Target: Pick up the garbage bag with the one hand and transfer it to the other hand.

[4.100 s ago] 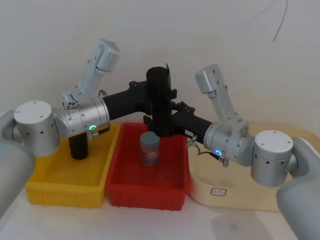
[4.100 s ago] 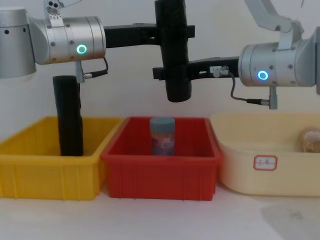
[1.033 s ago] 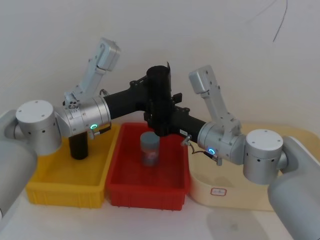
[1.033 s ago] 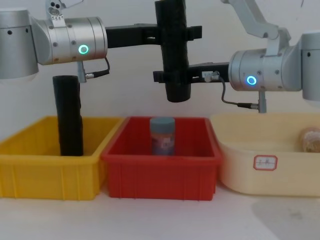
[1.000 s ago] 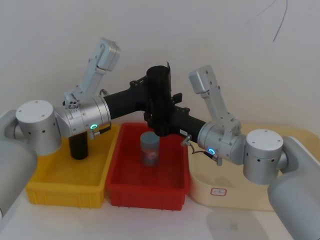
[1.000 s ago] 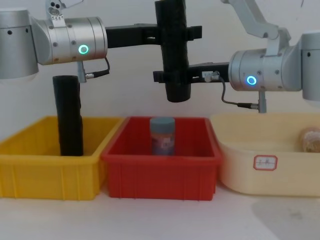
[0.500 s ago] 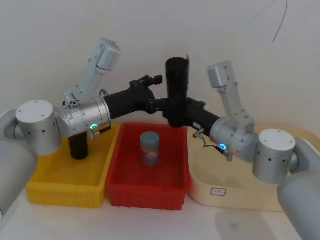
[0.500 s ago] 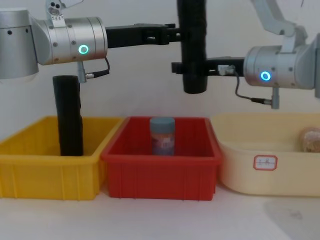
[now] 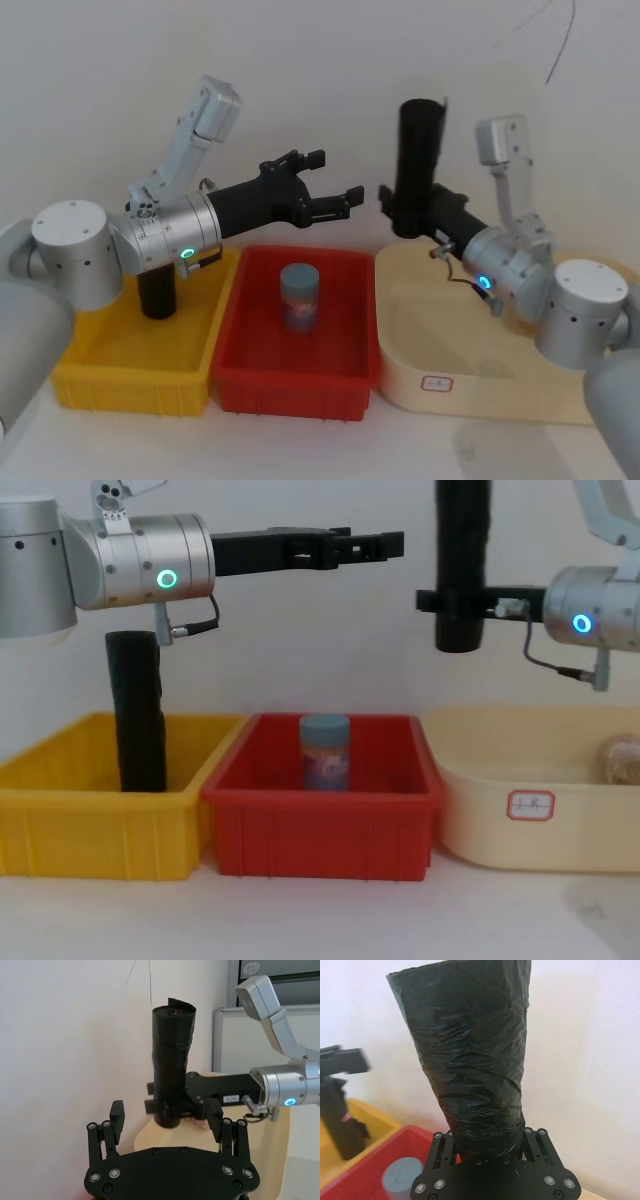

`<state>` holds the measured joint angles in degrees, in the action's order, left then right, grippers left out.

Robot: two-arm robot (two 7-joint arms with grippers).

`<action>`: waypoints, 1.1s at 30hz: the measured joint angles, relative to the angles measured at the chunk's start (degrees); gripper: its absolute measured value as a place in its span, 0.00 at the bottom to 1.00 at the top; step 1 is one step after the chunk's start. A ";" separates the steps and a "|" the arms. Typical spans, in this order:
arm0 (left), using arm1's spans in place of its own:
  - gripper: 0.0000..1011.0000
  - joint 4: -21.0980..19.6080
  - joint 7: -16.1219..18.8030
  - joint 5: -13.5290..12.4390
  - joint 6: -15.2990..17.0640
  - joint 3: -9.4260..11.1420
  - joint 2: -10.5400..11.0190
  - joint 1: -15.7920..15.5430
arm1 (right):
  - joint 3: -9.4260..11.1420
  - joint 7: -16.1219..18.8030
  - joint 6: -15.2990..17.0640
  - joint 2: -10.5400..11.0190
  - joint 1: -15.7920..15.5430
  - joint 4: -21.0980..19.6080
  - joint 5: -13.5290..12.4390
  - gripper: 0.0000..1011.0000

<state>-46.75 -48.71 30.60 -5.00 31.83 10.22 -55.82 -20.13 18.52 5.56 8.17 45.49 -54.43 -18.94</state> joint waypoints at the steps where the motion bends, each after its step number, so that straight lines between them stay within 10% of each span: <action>1: 0.99 0.00 0.00 0.00 0.00 0.00 0.00 0.00 | 0.27 -0.46 0.11 0.06 -0.13 -0.15 -0.01 0.55; 17: 0.99 0.00 0.00 0.00 0.00 0.00 0.00 0.00 | 5.88 -9.71 5.40 2.68 -8.49 -11.56 -0.34 0.55; 33: 0.99 0.00 0.00 0.00 0.00 0.00 0.00 0.00 | 8.15 -11.96 8.25 4.47 -14.02 -20.38 -0.37 0.59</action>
<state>-46.75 -48.71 30.61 -5.00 31.83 10.21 -55.82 -11.98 6.56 13.81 12.64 31.47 -74.81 -19.30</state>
